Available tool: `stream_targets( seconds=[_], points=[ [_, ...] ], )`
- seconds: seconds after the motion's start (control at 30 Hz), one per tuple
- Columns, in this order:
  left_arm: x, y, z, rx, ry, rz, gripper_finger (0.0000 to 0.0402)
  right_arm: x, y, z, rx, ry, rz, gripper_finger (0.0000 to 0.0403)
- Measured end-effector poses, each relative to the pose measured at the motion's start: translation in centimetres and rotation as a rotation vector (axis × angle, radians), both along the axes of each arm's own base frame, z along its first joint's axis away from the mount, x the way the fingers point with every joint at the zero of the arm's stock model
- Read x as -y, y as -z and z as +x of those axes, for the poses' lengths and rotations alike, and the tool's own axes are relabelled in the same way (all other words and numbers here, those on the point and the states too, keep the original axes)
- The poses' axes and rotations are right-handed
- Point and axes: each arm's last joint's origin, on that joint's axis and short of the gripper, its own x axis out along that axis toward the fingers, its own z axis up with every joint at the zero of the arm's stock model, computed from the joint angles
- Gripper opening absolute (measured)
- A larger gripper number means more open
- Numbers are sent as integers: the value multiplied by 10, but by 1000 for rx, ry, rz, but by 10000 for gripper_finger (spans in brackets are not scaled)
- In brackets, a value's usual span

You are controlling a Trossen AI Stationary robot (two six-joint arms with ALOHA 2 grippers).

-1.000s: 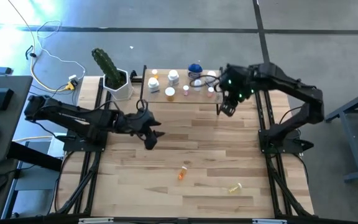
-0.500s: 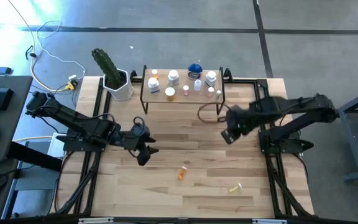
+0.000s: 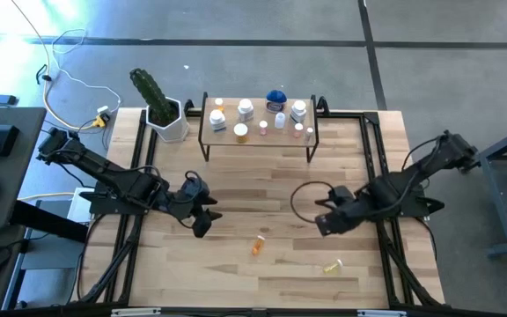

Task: Pick and place medicine bottles onto shelf by color
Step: Put the orange pill bottle on the shelf

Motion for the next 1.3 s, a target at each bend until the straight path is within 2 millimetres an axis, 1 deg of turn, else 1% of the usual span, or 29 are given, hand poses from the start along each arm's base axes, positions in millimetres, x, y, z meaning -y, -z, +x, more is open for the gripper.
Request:
stream_targets(
  seconds=[0.2, 0.37, 0.5, 0.57, 0.73, 0.83, 0.93, 1.1, 1.3],
  points=[
    [1, 0, 0, 8, -34, -72, 241, -16, 14, -7, -29, -31, 0, 133],
    [8, 3, 6, 34, -49, -105, 241, -16, 21, -10, -58, -41, -30, 133],
    [13, 5, 19, 98, -27, -91, 241, -12, 22, -12, -73, -30, -69, 133],
    [16, -2, 29, 143, -3, -78, 241, -10, 22, -13, -86, -41, -85, 133],
    [21, -12, 51, 135, 43, 36, 241, -4, 23, -13, -111, -87, -120, 133],
    [23, -16, 68, 143, 22, 28, 241, -2, 23, -11, -109, -111, -130, 133],
    [28, -9, 83, 101, 11, 27, 241, -1, 23, -11, -106, -142, -139, 133],
    [41, 14, 103, 29, -11, 3, 241, 0, 23, -12, -115, -185, -157, 133],
    [55, 40, 120, -32, -34, 71, 241, 1, 23, -12, -115, -205, -172, 133]
  ],
)
